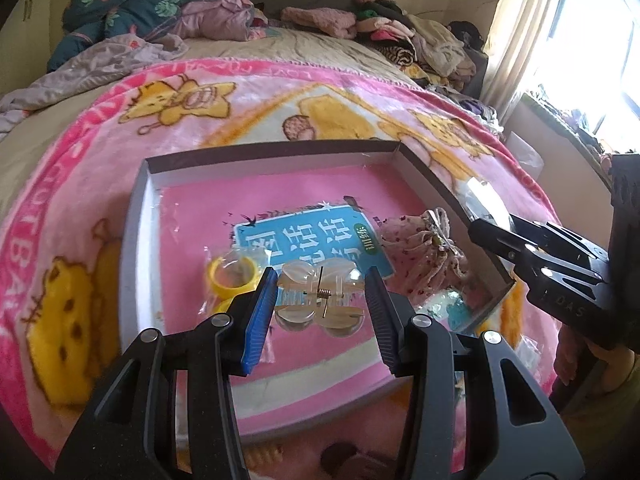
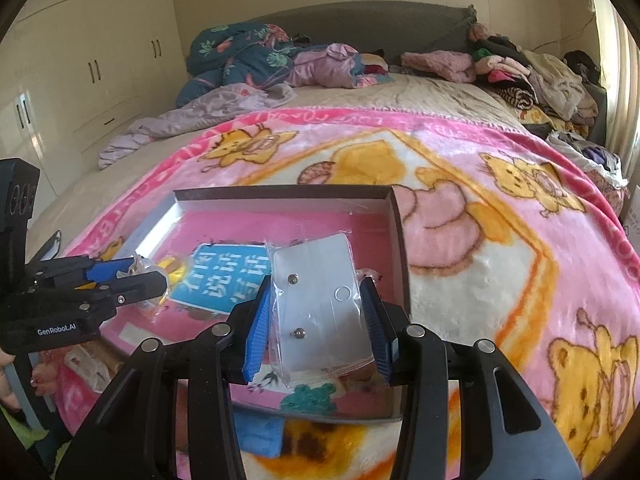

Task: Organize jewelry
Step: 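Open the left tool inside the box while the right tool releases the card bag there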

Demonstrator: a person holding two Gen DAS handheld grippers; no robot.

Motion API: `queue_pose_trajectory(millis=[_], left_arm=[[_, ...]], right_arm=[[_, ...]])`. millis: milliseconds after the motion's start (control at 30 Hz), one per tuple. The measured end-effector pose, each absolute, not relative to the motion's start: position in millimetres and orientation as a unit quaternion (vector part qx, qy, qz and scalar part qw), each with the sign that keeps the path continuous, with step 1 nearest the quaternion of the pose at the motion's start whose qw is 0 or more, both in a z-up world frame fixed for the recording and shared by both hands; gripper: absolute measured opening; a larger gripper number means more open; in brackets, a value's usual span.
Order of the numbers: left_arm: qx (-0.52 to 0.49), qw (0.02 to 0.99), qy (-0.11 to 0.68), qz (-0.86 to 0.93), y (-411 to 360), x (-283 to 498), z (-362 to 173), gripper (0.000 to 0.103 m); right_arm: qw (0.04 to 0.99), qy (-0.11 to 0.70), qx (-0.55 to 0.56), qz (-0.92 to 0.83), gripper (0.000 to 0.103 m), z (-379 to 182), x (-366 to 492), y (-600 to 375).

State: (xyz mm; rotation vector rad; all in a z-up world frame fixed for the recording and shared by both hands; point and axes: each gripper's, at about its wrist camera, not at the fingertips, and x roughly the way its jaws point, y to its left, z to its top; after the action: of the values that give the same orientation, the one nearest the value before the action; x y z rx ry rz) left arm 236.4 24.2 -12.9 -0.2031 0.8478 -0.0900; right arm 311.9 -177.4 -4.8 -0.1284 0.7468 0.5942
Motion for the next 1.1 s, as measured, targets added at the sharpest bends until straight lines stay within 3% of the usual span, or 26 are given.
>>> queue_pose_trajectory(millis=[500,800,1100], left_arm=[[-0.104,0.889,0.443,-0.053,18.9,256.5,-44.8,0.037],[-0.107,0.892,0.436,-0.048,26.4,247.2,-37.5,0.045],[-0.118,0.891,0.436,-0.037,37.0,229.3,-29.3,0.052]], right_arm=[[0.874,0.396,-0.06,0.275,0.041,-37.9,338.7,-175.8],[0.869,0.403,-0.06,0.28,0.044,-42.0,339.4,-170.5],[0.869,0.404,-0.05,0.282,0.057,-37.3,326.3,-173.5]])
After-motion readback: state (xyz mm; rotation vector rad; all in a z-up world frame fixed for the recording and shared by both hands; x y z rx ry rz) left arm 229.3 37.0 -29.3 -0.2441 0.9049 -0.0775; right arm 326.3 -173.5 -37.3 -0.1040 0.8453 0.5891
